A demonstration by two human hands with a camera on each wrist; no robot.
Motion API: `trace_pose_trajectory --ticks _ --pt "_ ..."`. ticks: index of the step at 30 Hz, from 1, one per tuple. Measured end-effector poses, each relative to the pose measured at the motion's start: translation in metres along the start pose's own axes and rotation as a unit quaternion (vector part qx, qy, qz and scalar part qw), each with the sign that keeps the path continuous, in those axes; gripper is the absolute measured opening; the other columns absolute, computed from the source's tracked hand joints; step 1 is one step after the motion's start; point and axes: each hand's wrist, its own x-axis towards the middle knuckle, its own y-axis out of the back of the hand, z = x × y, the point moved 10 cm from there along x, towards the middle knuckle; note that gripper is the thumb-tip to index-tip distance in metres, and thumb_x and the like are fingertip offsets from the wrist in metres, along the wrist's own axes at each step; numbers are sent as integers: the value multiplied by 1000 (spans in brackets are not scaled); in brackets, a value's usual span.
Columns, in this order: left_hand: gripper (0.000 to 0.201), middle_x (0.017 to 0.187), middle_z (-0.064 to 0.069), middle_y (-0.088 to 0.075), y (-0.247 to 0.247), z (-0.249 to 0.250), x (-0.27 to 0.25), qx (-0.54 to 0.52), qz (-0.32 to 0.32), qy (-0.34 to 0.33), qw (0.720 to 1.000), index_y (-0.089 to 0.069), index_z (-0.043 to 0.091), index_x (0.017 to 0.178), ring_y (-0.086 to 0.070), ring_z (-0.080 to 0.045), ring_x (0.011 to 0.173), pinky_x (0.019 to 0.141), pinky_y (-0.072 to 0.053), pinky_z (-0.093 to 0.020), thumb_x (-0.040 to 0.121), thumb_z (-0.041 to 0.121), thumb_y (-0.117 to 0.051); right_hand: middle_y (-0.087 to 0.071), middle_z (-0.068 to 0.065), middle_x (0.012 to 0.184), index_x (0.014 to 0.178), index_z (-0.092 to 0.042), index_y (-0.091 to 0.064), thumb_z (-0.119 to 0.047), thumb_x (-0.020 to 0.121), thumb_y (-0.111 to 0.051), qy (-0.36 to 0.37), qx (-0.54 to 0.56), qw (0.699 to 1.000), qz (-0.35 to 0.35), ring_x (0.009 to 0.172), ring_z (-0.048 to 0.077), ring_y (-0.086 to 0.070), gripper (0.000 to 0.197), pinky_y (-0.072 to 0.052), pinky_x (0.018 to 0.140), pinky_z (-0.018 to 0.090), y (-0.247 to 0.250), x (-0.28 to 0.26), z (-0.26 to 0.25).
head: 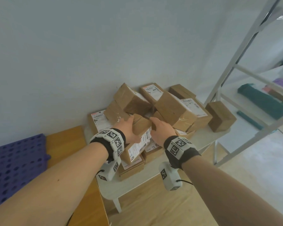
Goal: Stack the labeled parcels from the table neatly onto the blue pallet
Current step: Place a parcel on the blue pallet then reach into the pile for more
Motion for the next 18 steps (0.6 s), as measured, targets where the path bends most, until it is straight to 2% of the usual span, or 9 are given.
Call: trace_pose_trajectory --ticks 4,8,11,12,14,16,18 --pt "100 151 -17 -24 9 -7 -7 -50 9 0 999 -5 22 151 -40 -31 132 104 -38 -39 78 50 -67 -55 8 130 147 -27 -24 -17 94 -42 -21 36 999 15 107 26 -58 57 -46 78 28 6 -1 -1" --pt "95 147 -11 -35 18 -18 -13 -139 20 4 990 -13 20 150 -43 -28 129 103 -38 -41 77 50 -67 -56 6 131 148 -26 -21 -27 96 -44 -53 80 995 24 107 24 -60 57 -51 86 34 5 -3 3" --pt "90 141 -6 -44 23 -27 -20 -207 28 8 978 -18 19 148 -52 -26 119 88 -45 -34 78 46 -68 -55 6 132 148 -21 -21 -34 97 -44 -62 91 994 22 109 24 -59 57 -44 77 27 2 -7 1" --pt "89 140 -6 -45 23 -30 -23 -228 27 12 973 -18 18 149 -53 -25 117 85 -44 -32 79 45 -68 -55 6 132 148 -19 -22 -35 98 -43 -64 97 993 16 109 24 -58 57 -41 75 26 -1 -9 -1" --pt "89 140 -6 -45 23 -34 -28 -262 26 17 965 -17 18 149 -53 -26 117 87 -46 -33 81 43 -67 -57 6 126 145 -14 -29 -37 98 -43 -73 122 990 1 100 21 -58 53 -42 72 26 -8 -11 -4" --pt "87 140 -6 -45 21 -40 -32 -288 26 25 957 -18 18 149 -53 -26 117 95 -46 -39 81 42 -67 -57 2 110 136 -12 -38 -37 97 -44 -82 161 983 -11 89 18 -57 46 -47 71 28 -18 -10 -5" --pt "80 134 -5 -50 15 -48 -36 -333 25 38 942 -24 19 146 -56 -25 112 93 -48 -41 82 41 -66 -59 2 109 130 -11 -45 -36 95 -47 -96 219 971 -25 91 20 -62 43 -54 68 29 -30 -9 -5"
